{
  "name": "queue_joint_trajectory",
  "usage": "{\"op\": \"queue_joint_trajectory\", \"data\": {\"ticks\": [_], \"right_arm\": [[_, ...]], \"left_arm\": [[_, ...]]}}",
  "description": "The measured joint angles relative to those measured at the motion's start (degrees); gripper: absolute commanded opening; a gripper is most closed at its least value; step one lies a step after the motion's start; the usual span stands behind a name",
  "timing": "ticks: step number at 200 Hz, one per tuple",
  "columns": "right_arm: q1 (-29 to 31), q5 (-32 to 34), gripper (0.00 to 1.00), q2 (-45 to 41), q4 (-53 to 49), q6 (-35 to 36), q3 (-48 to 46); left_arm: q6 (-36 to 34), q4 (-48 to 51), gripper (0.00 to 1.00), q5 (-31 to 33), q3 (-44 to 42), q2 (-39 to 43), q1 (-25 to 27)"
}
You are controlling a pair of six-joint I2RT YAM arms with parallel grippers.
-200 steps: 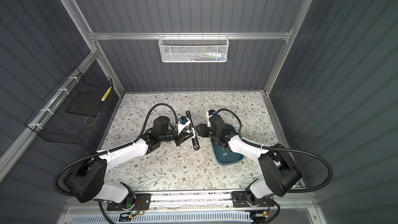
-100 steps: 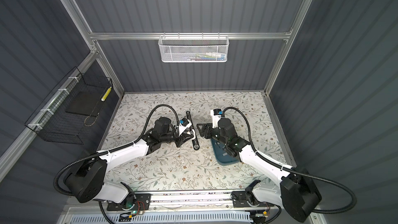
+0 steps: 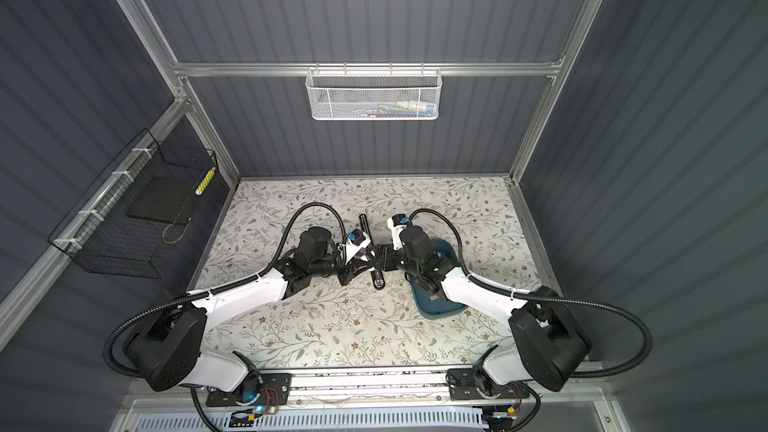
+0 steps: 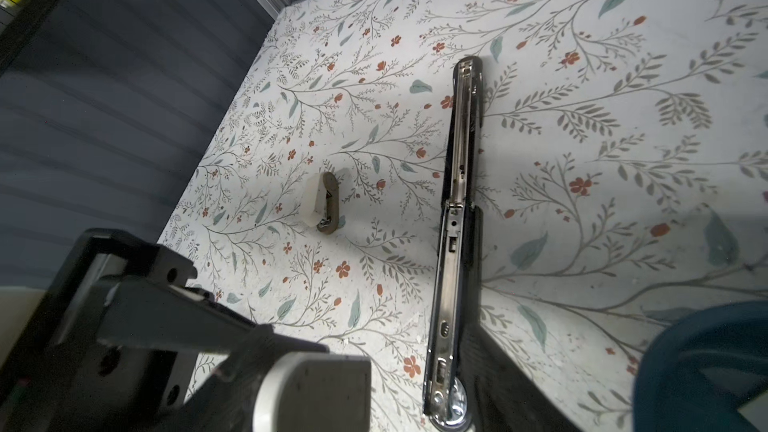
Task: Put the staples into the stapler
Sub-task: 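Close the right gripper on the pink staple remover held by the left gripper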
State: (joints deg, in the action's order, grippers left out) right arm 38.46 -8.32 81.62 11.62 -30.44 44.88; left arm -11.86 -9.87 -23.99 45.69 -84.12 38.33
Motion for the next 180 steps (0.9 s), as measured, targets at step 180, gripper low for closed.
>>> {"op": "queue_joint_trajectory", "data": {"ticks": [180], "right_arm": [[-0.6, 5.7, 0.72, 0.3, -2.7, -1.1, 0.9]], "left_arm": [[-0.8, -5.5, 0.0, 2.7, -7.2, 9.8, 0.0]]}}
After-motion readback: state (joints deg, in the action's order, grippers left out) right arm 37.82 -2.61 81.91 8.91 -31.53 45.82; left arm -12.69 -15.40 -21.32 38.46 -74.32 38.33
